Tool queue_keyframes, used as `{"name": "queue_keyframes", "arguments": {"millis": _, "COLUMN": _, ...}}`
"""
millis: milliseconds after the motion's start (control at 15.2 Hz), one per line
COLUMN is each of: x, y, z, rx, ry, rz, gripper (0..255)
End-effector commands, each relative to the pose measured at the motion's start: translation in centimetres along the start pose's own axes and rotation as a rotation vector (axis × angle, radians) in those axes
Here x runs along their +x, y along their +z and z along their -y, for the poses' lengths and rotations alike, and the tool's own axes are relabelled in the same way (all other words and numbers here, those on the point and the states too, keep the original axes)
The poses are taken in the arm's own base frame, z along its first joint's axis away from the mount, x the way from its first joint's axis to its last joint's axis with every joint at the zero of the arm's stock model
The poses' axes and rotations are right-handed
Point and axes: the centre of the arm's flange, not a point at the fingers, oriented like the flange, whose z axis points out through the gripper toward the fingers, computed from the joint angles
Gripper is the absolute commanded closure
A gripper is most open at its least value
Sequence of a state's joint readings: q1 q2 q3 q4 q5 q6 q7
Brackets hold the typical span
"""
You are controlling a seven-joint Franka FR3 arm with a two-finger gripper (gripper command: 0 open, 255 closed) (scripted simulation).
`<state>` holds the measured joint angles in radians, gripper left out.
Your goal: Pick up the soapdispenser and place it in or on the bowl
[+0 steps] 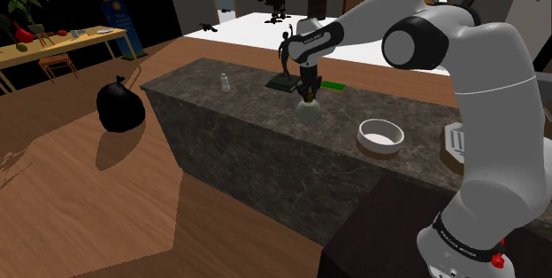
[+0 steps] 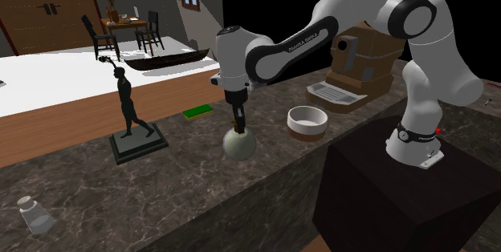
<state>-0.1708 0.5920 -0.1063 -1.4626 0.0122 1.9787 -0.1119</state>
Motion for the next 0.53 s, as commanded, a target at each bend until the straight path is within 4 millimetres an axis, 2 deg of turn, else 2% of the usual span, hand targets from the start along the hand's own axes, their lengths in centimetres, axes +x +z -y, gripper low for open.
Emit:
{"name": "queue_keyframes", "arguments": {"millis": 0, "x": 0.0, "y": -0.5, "z": 0.0, "rx": 0.0, "ry": 0.0, "rz": 0.0, "gripper": 255}}
{"name": "queue_keyframes", "arguments": {"millis": 462, "x": -0.3, "y": -4.2, "z": -0.2, "rx": 0.0, "ry": 0.0, "rz": 0.0, "gripper": 255}}
